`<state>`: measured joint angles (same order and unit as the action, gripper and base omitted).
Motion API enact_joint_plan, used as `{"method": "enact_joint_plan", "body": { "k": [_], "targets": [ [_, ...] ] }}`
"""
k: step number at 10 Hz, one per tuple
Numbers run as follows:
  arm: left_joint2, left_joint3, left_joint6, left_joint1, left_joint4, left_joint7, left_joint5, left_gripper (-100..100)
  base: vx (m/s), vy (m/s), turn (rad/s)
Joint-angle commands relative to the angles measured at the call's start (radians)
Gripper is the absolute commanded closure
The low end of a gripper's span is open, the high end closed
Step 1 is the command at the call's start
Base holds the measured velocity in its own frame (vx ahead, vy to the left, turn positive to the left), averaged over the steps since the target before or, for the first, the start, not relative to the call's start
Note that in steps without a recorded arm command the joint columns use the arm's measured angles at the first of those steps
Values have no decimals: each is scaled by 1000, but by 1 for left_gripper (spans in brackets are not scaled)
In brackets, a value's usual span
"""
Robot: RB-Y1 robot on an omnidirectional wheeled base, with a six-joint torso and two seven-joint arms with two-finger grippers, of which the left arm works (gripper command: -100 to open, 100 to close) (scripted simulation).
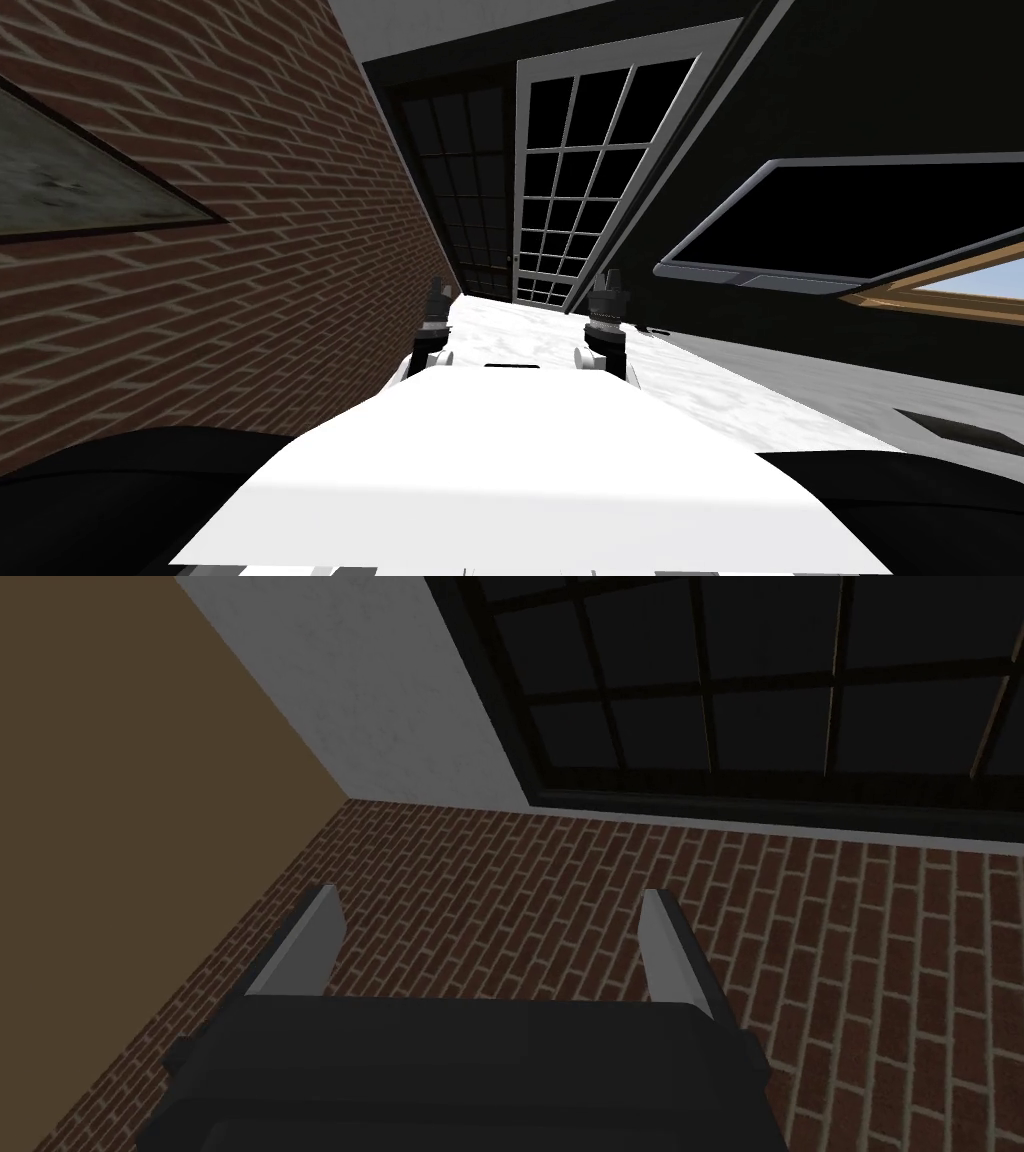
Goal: Pull the door open
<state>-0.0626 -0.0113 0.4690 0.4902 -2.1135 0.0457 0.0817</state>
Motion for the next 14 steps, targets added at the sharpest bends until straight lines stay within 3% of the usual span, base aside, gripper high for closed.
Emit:
{"method": "enact_joint_plan", "body": {
  "k": [1, 14],
  "targets": [
    [-6, 8, 12, 0, 23, 28, 5, -100, 107, -20, -36],
    [-30, 86, 91, -67, 291, 293, 58, -100, 103, -11, -56]
  ]
}}
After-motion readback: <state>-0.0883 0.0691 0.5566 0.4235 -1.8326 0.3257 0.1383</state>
